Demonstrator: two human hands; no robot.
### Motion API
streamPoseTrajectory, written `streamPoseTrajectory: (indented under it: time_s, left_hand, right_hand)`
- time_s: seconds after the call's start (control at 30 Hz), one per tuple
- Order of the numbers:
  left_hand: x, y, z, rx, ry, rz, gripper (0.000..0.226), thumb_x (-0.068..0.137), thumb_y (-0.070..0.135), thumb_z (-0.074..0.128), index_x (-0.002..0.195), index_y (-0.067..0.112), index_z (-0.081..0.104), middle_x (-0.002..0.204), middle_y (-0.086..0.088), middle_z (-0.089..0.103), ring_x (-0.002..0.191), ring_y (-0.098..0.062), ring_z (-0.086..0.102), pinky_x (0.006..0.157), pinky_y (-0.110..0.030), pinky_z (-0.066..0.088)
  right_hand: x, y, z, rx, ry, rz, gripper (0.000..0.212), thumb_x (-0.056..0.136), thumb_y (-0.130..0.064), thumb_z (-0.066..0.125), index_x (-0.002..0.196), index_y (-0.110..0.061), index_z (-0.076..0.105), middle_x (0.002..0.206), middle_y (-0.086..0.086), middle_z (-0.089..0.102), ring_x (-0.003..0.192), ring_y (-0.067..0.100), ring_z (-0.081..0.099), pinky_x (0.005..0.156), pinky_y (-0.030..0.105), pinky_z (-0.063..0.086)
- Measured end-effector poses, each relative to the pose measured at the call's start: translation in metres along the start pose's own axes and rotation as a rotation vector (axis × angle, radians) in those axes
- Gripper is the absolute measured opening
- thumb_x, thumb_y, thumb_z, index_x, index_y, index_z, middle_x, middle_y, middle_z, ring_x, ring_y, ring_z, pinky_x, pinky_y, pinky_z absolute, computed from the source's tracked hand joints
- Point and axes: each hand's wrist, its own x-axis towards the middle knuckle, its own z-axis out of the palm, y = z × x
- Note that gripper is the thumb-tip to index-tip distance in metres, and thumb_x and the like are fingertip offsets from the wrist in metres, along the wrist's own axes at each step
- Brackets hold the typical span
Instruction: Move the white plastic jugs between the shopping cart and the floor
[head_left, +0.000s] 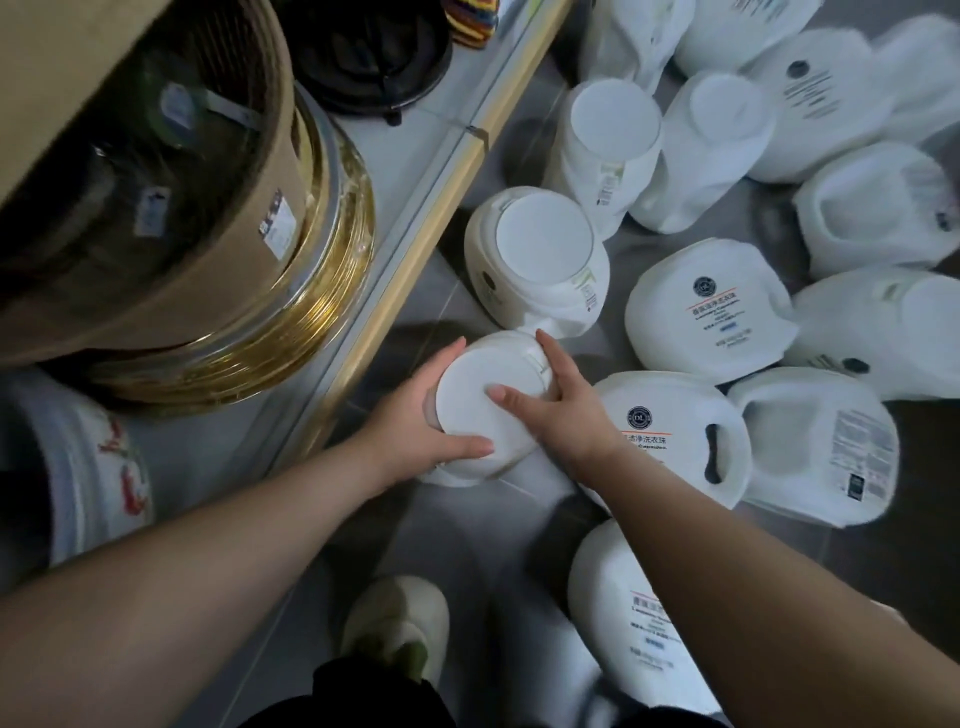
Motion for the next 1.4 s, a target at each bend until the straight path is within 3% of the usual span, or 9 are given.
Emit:
streamPoseTrajectory:
  time_s: [0.23,0.47,0.57,0.7,0.87,1.0,1.1,1.2,1.4]
  left_hand:
    - [-0.082,0.107,-0.036,-0.060,0.006,-0.021,0.106,0.060,0.014,0.090,0.141,0.050,0.032,0.135,0.015,0.045,0.126,-0.014,0.045,0.102,-0.042,0.046]
    - [-0.217,0.265,-0.090,-0.060,-0.012,0.046,0.106,0.057,0.015,0.091,0.142,0.048,0.036,0.139,0.017,0.047,0.125,-0.010,0.049,0.100,-0.042,0.048]
    - [-0.277,0.327,-0.110,-0.069,0.007,0.101,0.104,0.060,0.008,0.090,0.142,0.040,0.035,0.135,0.023,0.044,0.125,-0.005,0.045,0.104,-0.032,0.043]
    - [-0.345,0.377,-0.128,-0.029,0.011,0.161,0.106,0.056,0.014,0.092,0.140,0.045,0.036,0.135,0.024,0.046,0.124,-0.003,0.047,0.103,-0.029,0.043]
    - [-0.414,0.404,-0.131,-0.028,0.084,0.244,0.098,0.062,0.010,0.089,0.139,0.045,0.039,0.132,0.024,0.048,0.117,0.002,0.048,0.088,-0.015,0.043]
    - [-0.462,0.404,-0.114,-0.037,0.196,0.274,0.105,0.054,0.026,0.092,0.141,0.048,0.037,0.139,0.020,0.046,0.126,-0.006,0.045,0.104,-0.032,0.042]
    - [-0.507,0.397,-0.092,-0.098,0.350,0.283,0.100,0.057,0.020,0.092,0.137,0.048,0.039,0.129,0.028,0.048,0.116,0.008,0.047,0.099,-0.018,0.042]
    - [-0.556,0.388,-0.069,-0.196,0.499,0.293,0.094,0.063,0.005,0.087,0.138,0.038,0.040,0.120,0.035,0.045,0.099,0.030,0.043,0.082,0.001,0.039]
    - [-0.658,0.348,-0.029,-0.386,0.736,0.236,0.090,0.065,0.002,0.085,0.136,0.036,0.042,0.119,0.029,0.052,0.101,0.015,0.054,0.081,-0.004,0.045]
  right_hand:
    - [-0.092,-0.099,-0.013,0.121,0.050,-0.042,0.108,0.056,-0.051,0.087,0.147,-0.030,0.033,0.138,-0.002,0.049,0.125,0.015,0.052,0.104,0.042,0.046]
    - [-0.241,-0.260,-0.040,0.147,0.074,-0.079,0.094,0.069,-0.036,0.086,0.147,-0.030,0.034,0.139,-0.002,0.047,0.124,0.012,0.051,0.103,0.037,0.047]
    - [-0.303,-0.321,-0.045,0.172,0.073,-0.108,0.096,0.062,-0.042,0.088,0.144,-0.031,0.038,0.137,0.000,0.051,0.123,0.015,0.054,0.100,0.040,0.049]
    - [-0.373,-0.373,-0.045,0.192,0.129,-0.177,0.099,0.060,-0.041,0.088,0.145,-0.032,0.038,0.136,-0.003,0.051,0.122,0.013,0.054,0.101,0.041,0.049]
    - [-0.433,-0.401,-0.045,0.192,0.084,-0.250,0.101,0.056,-0.041,0.088,0.143,-0.036,0.039,0.137,-0.003,0.052,0.121,0.016,0.055,0.099,0.043,0.050]
    - [-0.466,-0.411,-0.048,0.081,-0.006,-0.330,0.065,0.064,-0.037,0.087,0.114,-0.056,0.050,0.122,-0.011,0.058,0.113,0.013,0.059,0.095,0.045,0.052]
    - [-0.488,-0.410,-0.046,-0.024,-0.078,-0.382,0.088,0.061,-0.044,0.087,0.137,-0.043,0.044,0.130,-0.007,0.053,0.117,0.014,0.056,0.099,0.042,0.050]
    - [-0.515,-0.409,-0.038,-0.132,-0.185,-0.430,0.097,0.053,-0.055,0.085,0.140,-0.041,0.043,0.133,-0.006,0.051,0.121,0.016,0.053,0.100,0.041,0.050]
    - [-0.578,-0.400,0.009,-0.291,-0.471,-0.470,0.097,0.051,-0.056,0.086,0.137,-0.037,0.046,0.130,-0.005,0.059,0.117,0.017,0.059,0.095,0.044,0.053]
